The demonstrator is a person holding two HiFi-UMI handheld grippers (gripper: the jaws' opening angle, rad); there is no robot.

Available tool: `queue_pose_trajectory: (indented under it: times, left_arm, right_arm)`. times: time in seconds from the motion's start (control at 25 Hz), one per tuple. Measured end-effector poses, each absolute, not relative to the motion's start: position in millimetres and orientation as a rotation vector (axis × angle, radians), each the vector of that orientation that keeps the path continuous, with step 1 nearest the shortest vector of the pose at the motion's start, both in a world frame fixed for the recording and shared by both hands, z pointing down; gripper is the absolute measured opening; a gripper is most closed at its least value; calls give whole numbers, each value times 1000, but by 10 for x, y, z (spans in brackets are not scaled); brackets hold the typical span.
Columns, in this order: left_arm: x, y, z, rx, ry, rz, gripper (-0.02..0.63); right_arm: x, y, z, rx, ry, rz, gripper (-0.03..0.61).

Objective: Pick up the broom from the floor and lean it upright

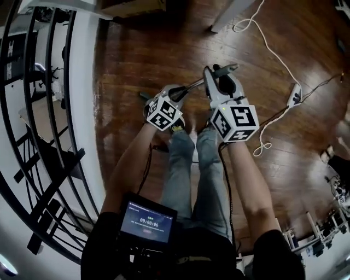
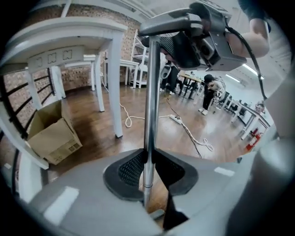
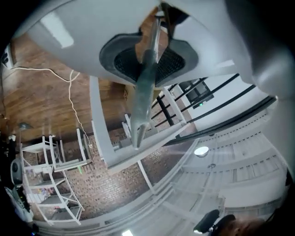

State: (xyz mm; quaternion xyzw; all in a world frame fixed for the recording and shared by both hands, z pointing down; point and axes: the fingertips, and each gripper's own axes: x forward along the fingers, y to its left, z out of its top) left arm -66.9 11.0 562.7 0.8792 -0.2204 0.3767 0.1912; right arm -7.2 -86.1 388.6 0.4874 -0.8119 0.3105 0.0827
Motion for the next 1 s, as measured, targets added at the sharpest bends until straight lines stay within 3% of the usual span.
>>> queue_pose_trajectory:
  times: [0.32,1.0]
  left_arm:
    - [-852,-575,5101,2435,-838,815,94]
    - [-576,-2134,5215,2346,-1009,787,94]
  right_arm:
    - [-886,-1416,3119,1240,-2628,579,92]
    - [-624,-3013,3239,1178,-2652,628,91]
